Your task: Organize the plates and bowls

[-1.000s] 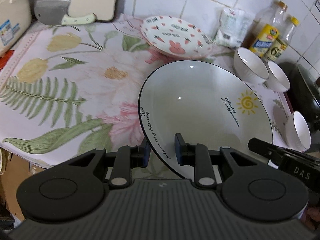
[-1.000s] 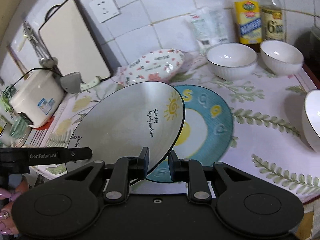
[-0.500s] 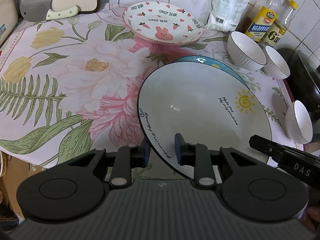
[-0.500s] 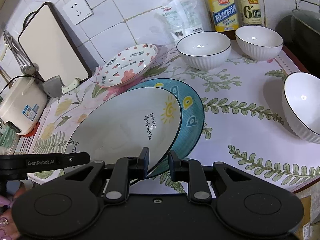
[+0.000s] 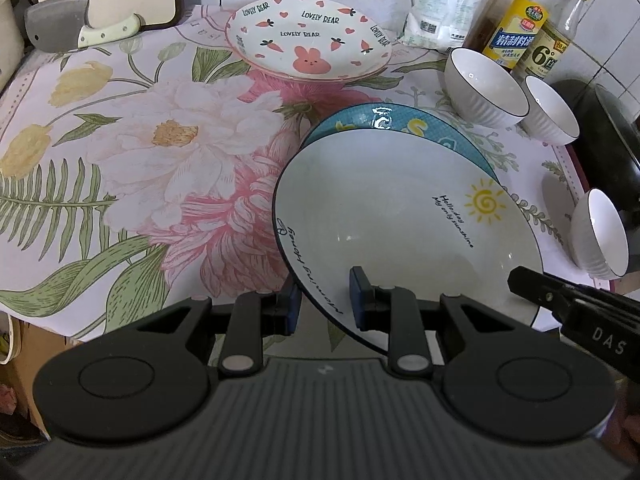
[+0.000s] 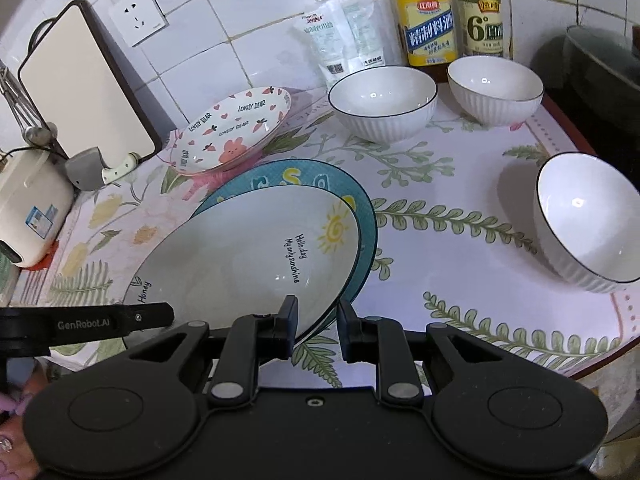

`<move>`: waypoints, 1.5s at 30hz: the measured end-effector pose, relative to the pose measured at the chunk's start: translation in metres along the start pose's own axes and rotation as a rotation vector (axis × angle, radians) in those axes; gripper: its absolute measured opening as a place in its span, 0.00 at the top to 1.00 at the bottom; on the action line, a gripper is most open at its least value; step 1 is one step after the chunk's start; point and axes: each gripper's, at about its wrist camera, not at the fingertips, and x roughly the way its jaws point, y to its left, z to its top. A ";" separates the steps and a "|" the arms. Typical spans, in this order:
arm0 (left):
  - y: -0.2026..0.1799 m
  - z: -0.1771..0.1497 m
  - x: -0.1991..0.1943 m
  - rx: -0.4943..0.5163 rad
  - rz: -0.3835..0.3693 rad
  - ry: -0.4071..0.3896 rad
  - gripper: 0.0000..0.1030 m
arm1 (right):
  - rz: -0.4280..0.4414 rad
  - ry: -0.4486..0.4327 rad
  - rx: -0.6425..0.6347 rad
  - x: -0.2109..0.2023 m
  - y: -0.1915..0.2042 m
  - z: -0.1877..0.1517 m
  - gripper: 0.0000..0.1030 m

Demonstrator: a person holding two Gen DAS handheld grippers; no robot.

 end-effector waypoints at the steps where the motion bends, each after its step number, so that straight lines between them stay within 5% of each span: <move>1: 0.000 0.000 0.000 0.002 -0.001 0.005 0.77 | -0.013 0.005 -0.013 0.001 0.002 0.000 0.76; 6: -0.001 -0.002 0.004 -0.002 0.001 0.019 0.77 | -0.092 0.009 -0.098 0.004 0.013 -0.003 0.76; 36: -0.011 0.009 0.023 -0.021 0.009 0.066 0.76 | -0.216 -0.096 -0.283 0.020 0.024 -0.007 0.77; 45: -0.012 0.008 0.020 -0.002 0.014 0.051 0.77 | -0.169 -0.117 -0.228 0.016 0.014 -0.006 0.77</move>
